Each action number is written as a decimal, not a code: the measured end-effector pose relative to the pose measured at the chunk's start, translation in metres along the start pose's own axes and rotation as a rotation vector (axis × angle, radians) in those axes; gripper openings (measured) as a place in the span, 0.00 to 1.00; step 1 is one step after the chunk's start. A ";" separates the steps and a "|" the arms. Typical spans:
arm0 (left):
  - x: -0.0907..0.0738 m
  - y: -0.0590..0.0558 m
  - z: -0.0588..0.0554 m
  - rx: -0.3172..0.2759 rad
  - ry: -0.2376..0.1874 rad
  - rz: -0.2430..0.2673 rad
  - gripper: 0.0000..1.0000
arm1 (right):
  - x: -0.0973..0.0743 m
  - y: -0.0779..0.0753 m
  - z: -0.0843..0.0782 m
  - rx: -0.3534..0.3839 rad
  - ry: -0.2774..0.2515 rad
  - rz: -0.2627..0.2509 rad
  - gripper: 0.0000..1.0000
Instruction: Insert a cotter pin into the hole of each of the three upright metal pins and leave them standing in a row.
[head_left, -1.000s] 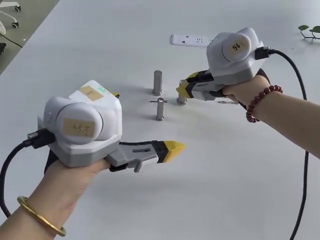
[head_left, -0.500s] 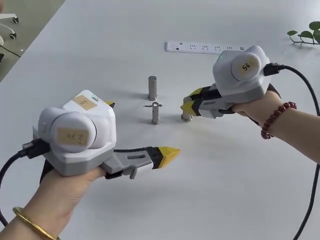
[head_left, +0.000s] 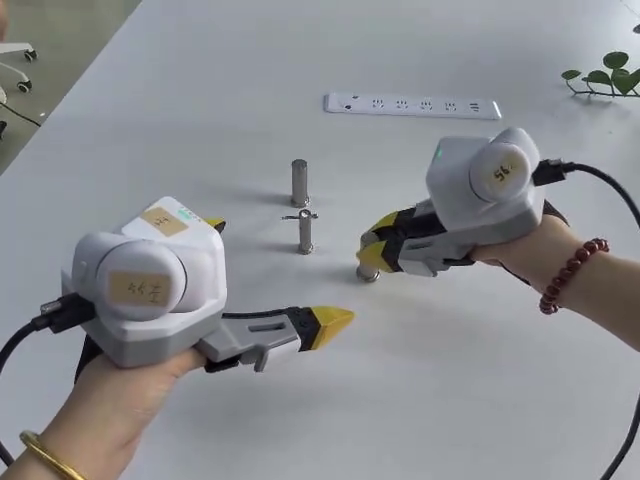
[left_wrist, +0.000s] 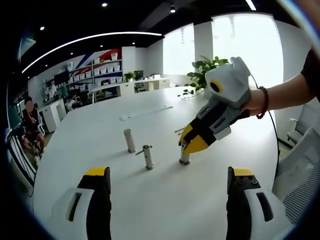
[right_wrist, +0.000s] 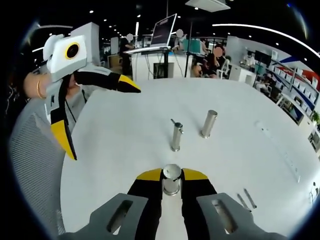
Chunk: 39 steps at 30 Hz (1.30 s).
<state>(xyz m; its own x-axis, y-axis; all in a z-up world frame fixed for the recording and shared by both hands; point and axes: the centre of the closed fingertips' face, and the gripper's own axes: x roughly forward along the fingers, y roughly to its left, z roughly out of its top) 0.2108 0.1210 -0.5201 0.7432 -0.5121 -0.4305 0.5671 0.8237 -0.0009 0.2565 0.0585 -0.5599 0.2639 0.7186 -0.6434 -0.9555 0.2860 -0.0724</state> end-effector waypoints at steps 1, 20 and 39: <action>0.000 0.000 0.000 0.000 0.001 -0.001 0.97 | 0.000 0.003 0.000 0.000 -0.001 0.005 0.08; -0.001 -0.004 -0.004 -0.003 0.008 -0.014 0.96 | 0.002 0.017 -0.003 0.013 -0.022 0.057 0.08; -0.001 -0.005 -0.005 -0.006 0.015 -0.011 0.96 | -0.010 0.019 0.000 0.076 -0.028 0.084 0.18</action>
<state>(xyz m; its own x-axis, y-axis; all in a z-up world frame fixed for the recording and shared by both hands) 0.2057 0.1186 -0.5245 0.7314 -0.5175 -0.4442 0.5731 0.8194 -0.0111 0.2353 0.0567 -0.5547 0.1876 0.7595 -0.6229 -0.9620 0.2701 0.0396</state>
